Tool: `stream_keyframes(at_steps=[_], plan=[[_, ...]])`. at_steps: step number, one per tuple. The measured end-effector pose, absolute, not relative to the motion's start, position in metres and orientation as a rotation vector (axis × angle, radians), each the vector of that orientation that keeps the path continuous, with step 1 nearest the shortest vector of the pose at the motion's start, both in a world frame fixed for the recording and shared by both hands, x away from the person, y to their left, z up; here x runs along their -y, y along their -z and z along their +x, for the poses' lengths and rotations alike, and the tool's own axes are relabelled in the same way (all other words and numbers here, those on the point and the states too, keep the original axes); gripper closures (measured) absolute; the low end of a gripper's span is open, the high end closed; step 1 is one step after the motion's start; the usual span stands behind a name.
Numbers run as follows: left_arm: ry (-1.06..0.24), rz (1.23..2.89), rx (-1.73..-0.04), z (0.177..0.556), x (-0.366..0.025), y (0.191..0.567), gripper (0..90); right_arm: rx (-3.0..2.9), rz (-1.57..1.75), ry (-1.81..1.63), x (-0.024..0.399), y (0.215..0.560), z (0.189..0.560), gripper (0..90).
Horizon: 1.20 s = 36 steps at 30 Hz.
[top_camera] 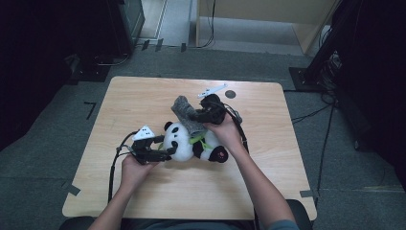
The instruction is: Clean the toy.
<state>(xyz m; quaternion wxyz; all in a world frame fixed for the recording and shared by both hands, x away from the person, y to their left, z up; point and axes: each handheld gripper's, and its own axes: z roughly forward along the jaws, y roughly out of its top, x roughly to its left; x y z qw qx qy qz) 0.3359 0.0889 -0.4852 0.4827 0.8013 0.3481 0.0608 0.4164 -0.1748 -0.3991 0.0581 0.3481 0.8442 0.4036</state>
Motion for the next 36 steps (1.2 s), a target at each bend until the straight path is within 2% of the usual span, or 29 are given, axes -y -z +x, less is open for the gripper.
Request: stream_keyframes(at_steps=[7,10,26,31,36], plan=[[-0.125,1.952,-0.827,0.340,-0.088,0.484,24.7,-2.576,1.026,-1.200,0.166,0.403,0.415,75.2],[-0.116,1.953,-0.837,0.340,-0.088,0.484,30.5,-2.563,1.014,-1.187,0.167,0.401,0.415,75.3],[-0.123,1.951,-0.841,0.340,-0.089,0.485,27.5,-2.433,1.066,-1.264,0.209,0.363,0.404,76.2],[-0.126,1.944,-0.846,0.340,-0.089,0.485,26.9,-2.463,0.980,-1.292,0.197,0.352,0.390,76.2],[-0.117,1.935,-0.859,0.340,-0.089,0.485,26.0,-2.564,0.880,-1.252,0.168,0.360,0.382,76.1]])
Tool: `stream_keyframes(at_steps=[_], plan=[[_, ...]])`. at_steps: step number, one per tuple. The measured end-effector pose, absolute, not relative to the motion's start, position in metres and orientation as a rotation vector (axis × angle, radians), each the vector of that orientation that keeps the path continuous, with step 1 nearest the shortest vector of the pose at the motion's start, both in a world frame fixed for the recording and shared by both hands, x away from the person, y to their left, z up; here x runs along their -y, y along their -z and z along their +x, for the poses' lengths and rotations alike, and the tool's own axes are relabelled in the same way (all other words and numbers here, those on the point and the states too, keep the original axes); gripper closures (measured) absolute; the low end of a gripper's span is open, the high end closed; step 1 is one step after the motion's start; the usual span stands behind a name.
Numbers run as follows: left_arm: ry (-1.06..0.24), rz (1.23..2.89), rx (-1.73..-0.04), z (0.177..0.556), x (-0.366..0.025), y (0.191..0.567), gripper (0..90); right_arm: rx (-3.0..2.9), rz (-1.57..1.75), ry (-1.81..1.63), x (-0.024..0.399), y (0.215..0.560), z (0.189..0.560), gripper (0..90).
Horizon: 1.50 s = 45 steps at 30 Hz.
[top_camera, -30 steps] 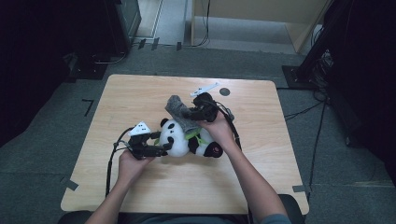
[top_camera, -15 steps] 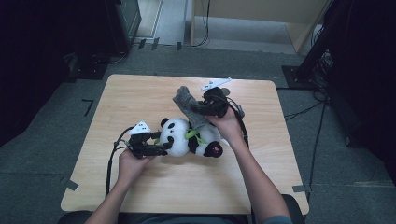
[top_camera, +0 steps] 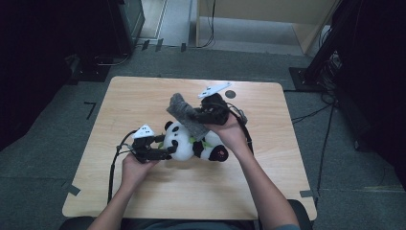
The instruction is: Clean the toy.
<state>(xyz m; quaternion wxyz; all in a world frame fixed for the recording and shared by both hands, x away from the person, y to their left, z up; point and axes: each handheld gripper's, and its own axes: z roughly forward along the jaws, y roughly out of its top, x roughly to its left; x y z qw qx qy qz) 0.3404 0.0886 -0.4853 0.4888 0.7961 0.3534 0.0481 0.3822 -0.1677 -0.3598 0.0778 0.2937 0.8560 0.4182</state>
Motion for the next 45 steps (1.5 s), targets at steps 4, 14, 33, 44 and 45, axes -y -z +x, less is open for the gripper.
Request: stream_keyframes(at_steps=[4,14,33,44,45], plan=[[-0.116,1.935,-0.861,0.341,-0.089,0.485,25.5,-2.642,0.855,-1.201,0.148,0.375,0.381,75.9],[-0.132,1.940,-0.855,0.341,-0.088,0.486,25.0,-2.678,0.879,-1.164,0.144,0.388,0.386,75.2],[-0.124,1.934,-0.857,0.341,-0.089,0.486,24.8,-2.590,0.974,-1.207,0.177,0.377,0.396,75.8],[-0.118,1.931,-0.864,0.341,-0.089,0.486,24.5,-2.652,0.818,-1.201,0.143,0.371,0.372,75.7],[-0.117,1.931,-0.864,0.341,-0.089,0.486,24.5,-2.663,0.814,-1.193,0.140,0.373,0.372,75.7]])
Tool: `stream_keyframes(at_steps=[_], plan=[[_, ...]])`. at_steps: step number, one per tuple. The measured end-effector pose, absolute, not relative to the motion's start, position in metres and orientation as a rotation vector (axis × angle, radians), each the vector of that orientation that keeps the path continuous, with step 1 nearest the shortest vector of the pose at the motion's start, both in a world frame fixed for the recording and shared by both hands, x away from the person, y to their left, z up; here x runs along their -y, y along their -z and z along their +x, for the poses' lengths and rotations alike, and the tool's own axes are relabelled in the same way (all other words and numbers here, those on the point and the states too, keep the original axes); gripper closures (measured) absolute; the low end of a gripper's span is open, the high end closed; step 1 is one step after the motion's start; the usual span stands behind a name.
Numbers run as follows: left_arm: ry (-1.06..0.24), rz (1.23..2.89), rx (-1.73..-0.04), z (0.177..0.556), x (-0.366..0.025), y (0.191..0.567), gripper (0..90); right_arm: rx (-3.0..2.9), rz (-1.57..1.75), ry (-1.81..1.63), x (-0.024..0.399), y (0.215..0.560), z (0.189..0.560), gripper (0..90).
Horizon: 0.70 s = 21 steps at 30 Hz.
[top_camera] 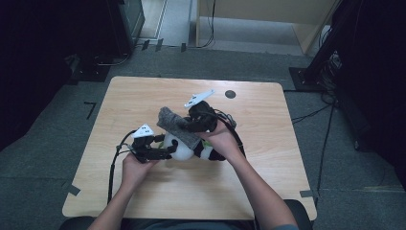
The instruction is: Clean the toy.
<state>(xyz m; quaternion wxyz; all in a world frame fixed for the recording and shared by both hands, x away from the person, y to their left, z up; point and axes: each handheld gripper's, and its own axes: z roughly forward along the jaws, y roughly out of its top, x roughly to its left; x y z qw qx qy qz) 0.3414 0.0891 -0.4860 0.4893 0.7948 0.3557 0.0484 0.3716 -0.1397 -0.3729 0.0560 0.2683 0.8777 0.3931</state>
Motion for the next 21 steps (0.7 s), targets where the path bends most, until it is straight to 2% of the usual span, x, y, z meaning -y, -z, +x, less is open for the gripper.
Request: stream_keyframes(at_steps=[9,21], plan=[[-0.125,1.909,-0.873,0.341,-0.090,0.487,24.7,-2.728,0.784,-1.117,0.124,0.391,0.371,75.3],[-0.138,1.913,-0.862,0.340,-0.089,0.487,24.8,-2.651,0.902,-1.150,0.150,0.387,0.386,75.7]])
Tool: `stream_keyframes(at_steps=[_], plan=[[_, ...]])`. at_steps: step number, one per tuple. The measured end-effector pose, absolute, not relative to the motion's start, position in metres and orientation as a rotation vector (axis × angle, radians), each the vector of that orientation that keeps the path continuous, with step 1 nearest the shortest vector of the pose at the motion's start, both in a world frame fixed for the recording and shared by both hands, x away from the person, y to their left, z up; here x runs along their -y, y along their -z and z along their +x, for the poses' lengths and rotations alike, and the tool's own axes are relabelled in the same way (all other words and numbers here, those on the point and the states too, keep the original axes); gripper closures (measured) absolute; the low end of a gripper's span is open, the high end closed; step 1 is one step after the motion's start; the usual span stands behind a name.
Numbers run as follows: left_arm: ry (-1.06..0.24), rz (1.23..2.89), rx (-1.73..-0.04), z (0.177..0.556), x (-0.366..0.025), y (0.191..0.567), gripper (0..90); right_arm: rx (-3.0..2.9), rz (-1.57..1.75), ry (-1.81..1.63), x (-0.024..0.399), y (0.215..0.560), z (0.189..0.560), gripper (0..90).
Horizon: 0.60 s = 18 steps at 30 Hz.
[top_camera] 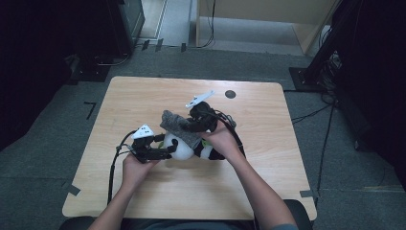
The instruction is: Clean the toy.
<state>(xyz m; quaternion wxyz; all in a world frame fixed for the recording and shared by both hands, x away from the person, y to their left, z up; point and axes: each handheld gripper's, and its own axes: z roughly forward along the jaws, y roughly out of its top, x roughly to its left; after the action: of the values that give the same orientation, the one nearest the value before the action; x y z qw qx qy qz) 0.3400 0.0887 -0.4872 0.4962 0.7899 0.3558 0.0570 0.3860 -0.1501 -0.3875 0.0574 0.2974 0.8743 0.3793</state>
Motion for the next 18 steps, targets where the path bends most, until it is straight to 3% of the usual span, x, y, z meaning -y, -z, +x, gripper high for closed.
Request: stream_keyframes(at_steps=[18], plan=[[-0.139,1.917,-0.856,0.340,-0.089,0.487,24.7,-2.539,1.033,-1.194,0.189,0.385,0.404,76.7]])
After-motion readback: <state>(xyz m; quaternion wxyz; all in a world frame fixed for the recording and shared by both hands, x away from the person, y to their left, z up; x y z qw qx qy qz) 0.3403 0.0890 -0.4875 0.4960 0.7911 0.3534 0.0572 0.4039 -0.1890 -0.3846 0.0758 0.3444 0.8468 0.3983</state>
